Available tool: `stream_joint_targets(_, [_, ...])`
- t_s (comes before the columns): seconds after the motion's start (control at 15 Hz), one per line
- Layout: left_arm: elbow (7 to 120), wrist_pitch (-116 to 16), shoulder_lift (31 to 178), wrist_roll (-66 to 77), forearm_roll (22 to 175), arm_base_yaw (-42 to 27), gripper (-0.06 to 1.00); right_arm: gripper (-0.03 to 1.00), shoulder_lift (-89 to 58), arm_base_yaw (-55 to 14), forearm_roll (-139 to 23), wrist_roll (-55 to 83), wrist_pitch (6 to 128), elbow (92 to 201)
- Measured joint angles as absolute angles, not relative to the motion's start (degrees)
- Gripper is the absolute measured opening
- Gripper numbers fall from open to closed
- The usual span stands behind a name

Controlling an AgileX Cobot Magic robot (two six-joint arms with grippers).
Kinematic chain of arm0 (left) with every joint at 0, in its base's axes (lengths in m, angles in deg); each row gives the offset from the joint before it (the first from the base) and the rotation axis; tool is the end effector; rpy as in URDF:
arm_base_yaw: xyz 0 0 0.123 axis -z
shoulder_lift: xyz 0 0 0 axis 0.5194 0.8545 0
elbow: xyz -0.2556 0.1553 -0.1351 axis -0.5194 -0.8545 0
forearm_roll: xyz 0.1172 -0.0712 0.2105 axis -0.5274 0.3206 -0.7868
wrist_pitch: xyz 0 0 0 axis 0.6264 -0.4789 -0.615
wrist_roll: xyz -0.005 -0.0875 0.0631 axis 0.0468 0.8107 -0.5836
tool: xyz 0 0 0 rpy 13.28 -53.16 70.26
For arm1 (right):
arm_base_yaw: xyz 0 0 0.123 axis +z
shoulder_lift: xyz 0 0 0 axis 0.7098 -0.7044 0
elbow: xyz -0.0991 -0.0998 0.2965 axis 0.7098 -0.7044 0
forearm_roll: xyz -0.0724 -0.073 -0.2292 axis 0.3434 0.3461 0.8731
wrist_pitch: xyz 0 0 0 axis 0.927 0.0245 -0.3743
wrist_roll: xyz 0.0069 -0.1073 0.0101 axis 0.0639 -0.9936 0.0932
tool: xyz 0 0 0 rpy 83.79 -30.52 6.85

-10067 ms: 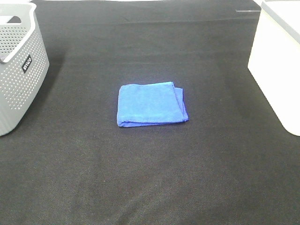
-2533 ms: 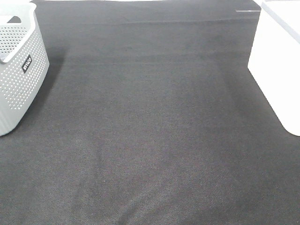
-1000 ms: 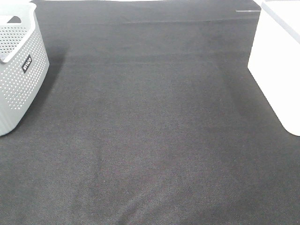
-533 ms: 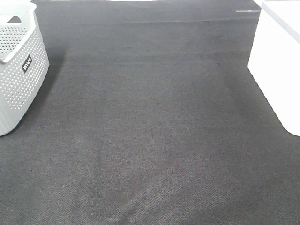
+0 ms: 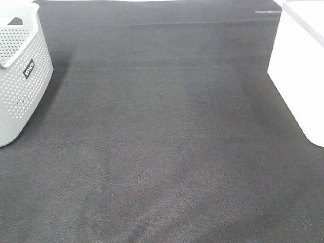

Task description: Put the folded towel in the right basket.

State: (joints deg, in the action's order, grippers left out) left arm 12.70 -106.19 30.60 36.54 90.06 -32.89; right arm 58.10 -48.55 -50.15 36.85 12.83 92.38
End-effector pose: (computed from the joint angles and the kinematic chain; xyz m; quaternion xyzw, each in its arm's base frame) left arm -0.0341 -0.0089 0.2697 0.0114 0.8480 -0.0216 0.5294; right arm -0.0320 0.0019 0.2519 0.0224 0.8741 -0.0159 0.4849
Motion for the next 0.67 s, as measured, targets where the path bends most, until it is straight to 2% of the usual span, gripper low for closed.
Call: stream_joint_targets(0.67, [12.7, -106.2, 30.6, 36.5, 90.1, -32.9, 0.98, 0.97, 58.1, -48.5, -50.2, 36.8, 12.8, 92.4])
